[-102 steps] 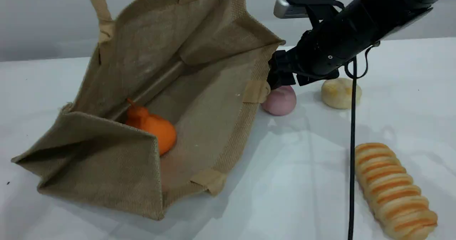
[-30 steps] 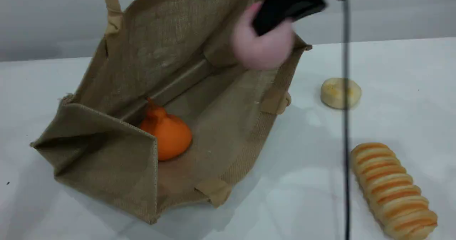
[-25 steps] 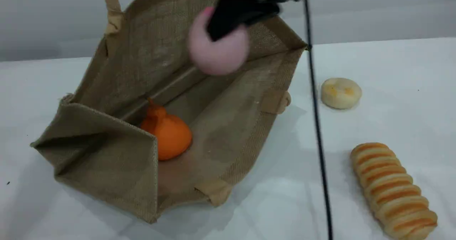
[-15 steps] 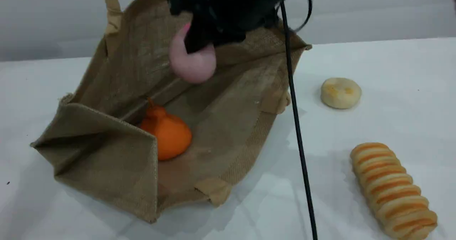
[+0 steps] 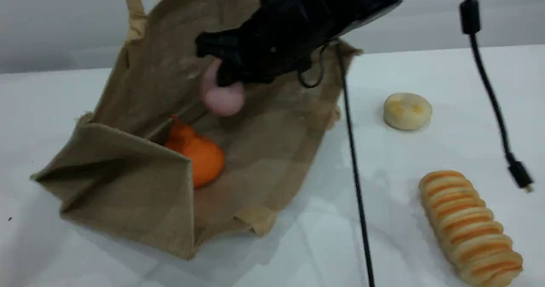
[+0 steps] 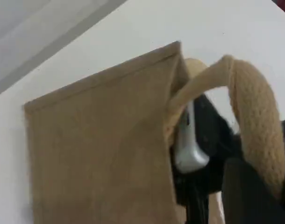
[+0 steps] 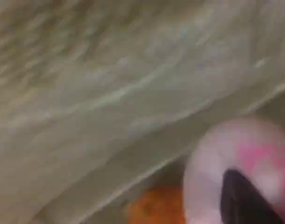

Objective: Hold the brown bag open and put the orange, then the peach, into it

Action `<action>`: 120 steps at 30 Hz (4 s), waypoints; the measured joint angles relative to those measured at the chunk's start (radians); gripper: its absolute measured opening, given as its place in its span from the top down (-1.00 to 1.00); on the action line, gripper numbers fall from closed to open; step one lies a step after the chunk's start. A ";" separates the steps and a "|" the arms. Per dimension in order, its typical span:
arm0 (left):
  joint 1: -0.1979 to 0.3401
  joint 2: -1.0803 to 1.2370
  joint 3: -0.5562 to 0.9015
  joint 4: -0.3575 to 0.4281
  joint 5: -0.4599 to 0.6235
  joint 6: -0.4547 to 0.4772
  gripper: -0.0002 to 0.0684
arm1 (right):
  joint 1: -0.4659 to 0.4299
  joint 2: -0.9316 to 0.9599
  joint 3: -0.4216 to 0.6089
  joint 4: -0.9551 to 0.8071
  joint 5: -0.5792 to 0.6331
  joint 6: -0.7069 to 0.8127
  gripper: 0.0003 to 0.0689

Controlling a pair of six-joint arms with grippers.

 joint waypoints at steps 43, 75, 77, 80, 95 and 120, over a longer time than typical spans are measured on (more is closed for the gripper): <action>-0.002 0.035 0.061 -0.006 -0.004 0.008 0.76 | -0.249 -0.354 -0.007 -0.768 0.564 0.456 -0.20; -0.003 0.041 0.592 -0.194 -0.307 0.282 0.17 | -0.313 -1.152 -0.007 -1.311 0.958 0.871 0.02; -0.003 0.041 0.592 -0.193 -0.304 0.262 -0.11 | -0.313 -1.212 -0.007 -1.348 0.956 0.905 0.02; -0.003 0.041 0.592 -0.190 -0.265 0.256 -0.44 | -0.313 -1.300 0.010 -1.385 0.955 0.934 0.02; -0.003 -0.203 0.591 0.019 -0.135 0.115 -0.56 | -0.313 -1.763 0.589 -1.507 0.934 1.012 0.02; -0.003 -0.815 0.864 0.156 -0.027 -0.144 -0.57 | -0.313 -2.152 0.989 -1.482 0.794 1.112 0.02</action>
